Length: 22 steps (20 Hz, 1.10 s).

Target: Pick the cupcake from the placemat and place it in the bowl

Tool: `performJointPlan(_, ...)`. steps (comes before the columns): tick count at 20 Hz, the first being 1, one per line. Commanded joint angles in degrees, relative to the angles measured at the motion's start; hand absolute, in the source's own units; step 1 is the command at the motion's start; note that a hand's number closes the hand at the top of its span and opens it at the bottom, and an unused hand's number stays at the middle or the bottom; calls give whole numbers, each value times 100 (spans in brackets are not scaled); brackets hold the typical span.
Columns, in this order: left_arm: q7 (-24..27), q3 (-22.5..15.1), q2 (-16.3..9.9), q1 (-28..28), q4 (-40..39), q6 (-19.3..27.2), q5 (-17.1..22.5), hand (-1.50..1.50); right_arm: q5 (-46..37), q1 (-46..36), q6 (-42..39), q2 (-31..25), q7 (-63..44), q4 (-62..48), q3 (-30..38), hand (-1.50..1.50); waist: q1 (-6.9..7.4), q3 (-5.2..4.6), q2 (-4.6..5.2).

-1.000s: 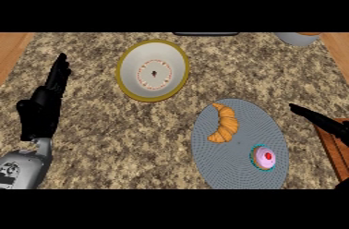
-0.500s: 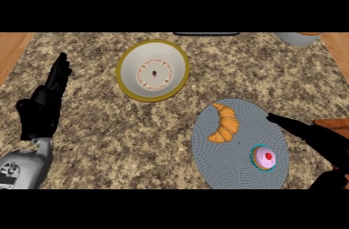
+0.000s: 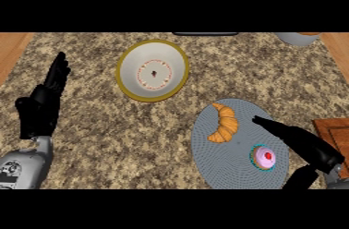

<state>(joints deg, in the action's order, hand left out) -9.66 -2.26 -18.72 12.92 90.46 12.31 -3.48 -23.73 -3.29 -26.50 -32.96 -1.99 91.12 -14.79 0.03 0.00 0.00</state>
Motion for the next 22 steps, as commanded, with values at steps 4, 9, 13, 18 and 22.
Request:
performJointPlan(4,-180,70,272,48,126,-112,-335,0,-668,-465,-20,804,97,-797,20,-150,8,1,-1)
performJointPlan(9,262,226,306,-188,-72,-260,-325,0,-1138,-155,-1,570,767,-650,-179,150,-6,0,-3)
performJointPlan(13,-223,248,353,-98,271,-345,-353,0,-1645,-77,629,792,1148,-748,-207,150,-4,1,-5)
performJointPlan(18,-67,304,519,-326,506,-294,-536,0,-1691,-333,672,1212,1290,-1165,77,150,8,1,-4)
performJointPlan(22,40,570,468,-134,108,-556,-383,0,-1808,-206,778,1111,1835,-1183,243,150,-1,1,0)
